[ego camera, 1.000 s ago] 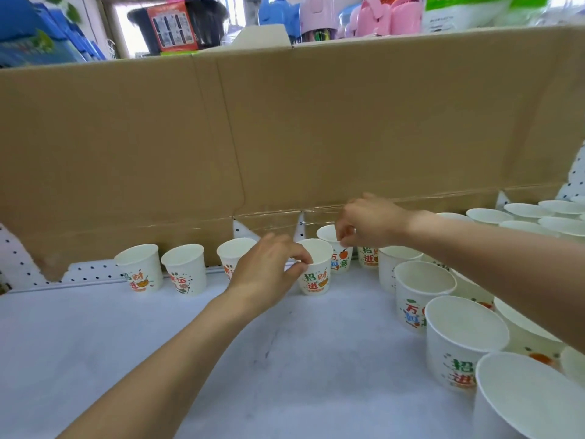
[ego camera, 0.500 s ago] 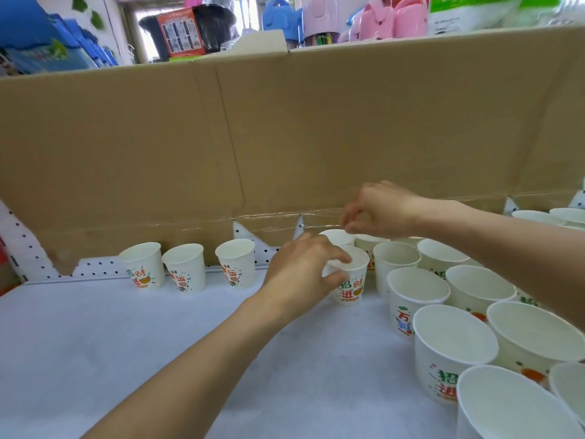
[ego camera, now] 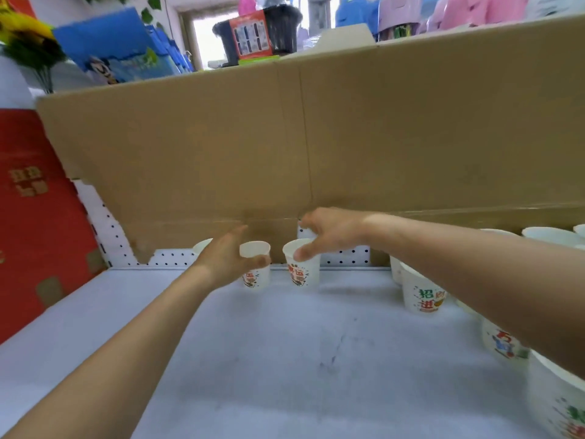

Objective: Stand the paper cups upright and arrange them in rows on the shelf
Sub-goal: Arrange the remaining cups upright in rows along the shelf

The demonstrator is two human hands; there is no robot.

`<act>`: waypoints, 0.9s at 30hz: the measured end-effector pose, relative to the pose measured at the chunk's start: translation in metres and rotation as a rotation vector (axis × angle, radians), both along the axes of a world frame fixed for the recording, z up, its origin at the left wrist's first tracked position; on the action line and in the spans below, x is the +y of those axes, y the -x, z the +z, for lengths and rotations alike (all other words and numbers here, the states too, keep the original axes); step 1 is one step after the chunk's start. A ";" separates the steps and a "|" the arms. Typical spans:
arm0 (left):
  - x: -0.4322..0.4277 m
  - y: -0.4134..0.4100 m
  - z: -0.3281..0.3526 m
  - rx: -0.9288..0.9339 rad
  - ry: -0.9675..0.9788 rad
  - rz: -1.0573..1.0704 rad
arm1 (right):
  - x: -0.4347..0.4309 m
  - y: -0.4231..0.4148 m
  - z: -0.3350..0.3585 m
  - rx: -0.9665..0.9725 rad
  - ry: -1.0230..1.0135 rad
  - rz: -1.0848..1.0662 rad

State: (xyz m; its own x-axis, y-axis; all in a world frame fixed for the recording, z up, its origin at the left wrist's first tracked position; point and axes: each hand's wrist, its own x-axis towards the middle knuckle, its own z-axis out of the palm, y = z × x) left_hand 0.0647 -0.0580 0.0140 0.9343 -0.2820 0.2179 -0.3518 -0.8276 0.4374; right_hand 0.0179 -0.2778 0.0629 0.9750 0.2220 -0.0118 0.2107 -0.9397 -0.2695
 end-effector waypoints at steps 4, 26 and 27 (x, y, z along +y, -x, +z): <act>0.003 -0.014 -0.004 0.061 0.070 -0.024 | 0.020 -0.013 -0.014 -0.033 0.040 -0.035; 0.013 0.050 -0.011 0.055 0.227 -0.063 | 0.009 0.033 -0.011 -0.032 -0.063 0.096; 0.010 0.057 -0.011 0.049 0.220 -0.085 | 0.000 0.046 -0.009 0.000 -0.053 0.096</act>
State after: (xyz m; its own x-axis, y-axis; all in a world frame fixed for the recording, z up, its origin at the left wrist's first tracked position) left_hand 0.0080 -0.0476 0.0030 0.9203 -0.3105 0.2380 -0.3900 -0.6788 0.6223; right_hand -0.0276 -0.2776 0.0538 0.9492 0.3145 0.0024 0.2988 -0.8995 -0.3187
